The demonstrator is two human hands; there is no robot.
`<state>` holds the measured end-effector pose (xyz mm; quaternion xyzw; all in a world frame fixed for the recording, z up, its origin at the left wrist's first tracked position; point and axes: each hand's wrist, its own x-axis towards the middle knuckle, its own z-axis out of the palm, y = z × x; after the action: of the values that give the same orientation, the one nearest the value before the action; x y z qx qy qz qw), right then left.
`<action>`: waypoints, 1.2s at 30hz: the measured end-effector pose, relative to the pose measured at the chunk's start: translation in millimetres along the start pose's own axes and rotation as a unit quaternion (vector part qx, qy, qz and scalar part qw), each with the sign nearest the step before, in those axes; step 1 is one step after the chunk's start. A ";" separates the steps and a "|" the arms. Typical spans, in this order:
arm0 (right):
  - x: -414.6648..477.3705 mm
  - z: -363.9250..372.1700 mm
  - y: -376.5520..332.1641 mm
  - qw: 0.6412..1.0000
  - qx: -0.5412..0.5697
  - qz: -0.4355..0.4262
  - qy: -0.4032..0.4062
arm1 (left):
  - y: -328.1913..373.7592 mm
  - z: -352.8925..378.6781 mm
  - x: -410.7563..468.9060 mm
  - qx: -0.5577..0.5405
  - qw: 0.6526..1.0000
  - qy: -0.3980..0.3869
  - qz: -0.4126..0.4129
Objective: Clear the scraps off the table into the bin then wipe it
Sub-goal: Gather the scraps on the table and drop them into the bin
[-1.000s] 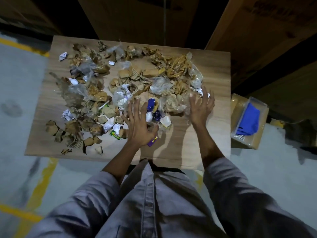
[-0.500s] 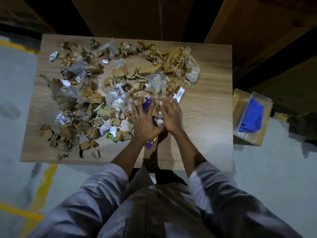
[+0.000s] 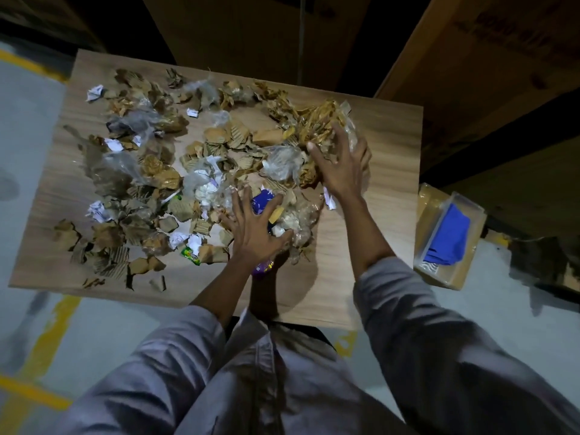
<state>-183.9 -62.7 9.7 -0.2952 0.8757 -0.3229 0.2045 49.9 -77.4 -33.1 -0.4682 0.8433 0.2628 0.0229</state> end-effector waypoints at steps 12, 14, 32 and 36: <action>18.3 38.2 -14.8 0.978 -0.096 0.023 -0.182 | 6.3 -11.2 4.7 -0.053 0.998 0.007 -0.030; -6.0 42.4 -13.7 0.975 -0.114 0.019 -0.189 | 10.2 -13.0 5.8 -0.061 0.997 0.002 -0.041; -84.0 20.6 -20.6 0.985 0.077 0.015 -0.157 | -8.9 -46.3 -6.5 0.055 0.997 -0.031 -0.036; -92.1 29.0 -26.7 1.000 -0.008 0.006 -0.016 | -15.5 -44.2 -16.9 0.052 0.999 -0.006 -0.012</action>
<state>-89.3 -32.3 23.0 -0.2965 0.8767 -0.3101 0.2177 80.9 -91.3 3.2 -0.4750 0.8500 0.2208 0.0560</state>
